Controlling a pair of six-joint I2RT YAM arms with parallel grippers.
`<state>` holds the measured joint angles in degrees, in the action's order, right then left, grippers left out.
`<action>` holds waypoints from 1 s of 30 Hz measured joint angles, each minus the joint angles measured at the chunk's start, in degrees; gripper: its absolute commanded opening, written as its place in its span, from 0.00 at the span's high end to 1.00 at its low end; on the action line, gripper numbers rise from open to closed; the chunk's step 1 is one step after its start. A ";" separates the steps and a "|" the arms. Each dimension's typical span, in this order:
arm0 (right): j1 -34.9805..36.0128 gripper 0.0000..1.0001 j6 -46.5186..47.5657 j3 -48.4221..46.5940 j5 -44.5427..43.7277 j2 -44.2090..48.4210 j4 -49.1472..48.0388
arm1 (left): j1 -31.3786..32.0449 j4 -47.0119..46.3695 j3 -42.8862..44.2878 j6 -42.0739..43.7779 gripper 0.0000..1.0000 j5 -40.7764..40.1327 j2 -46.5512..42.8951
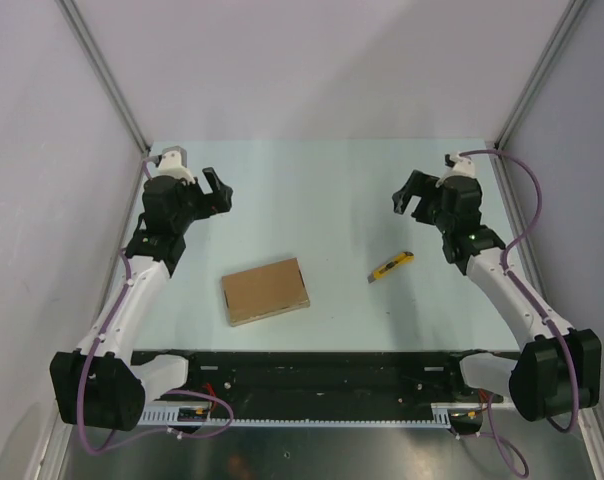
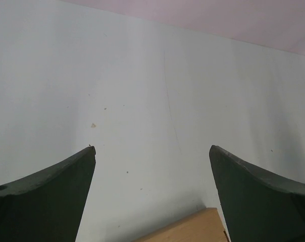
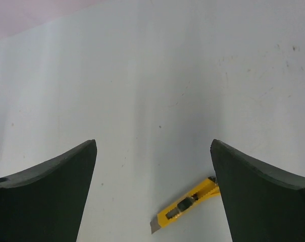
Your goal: Unpack the express box
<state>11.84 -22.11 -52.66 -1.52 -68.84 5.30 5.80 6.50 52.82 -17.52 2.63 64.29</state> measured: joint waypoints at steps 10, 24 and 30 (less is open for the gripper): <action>12.52 0.20 1.95 3.06 5.49 1.55 -1.07 | -1.84 -0.33 -2.58 -4.24 0.00 0.09 0.02; 44.13 0.66 8.66 3.69 5.88 -13.94 4.72 | -5.46 0.87 -2.71 -10.93 0.04 4.28 12.50; 48.04 0.65 10.93 3.74 7.98 -19.96 4.81 | -5.46 1.66 -2.71 -11.65 0.06 7.23 16.52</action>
<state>59.88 -11.18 -48.93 6.46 -88.79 10.11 0.34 8.16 50.11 -29.17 9.87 80.82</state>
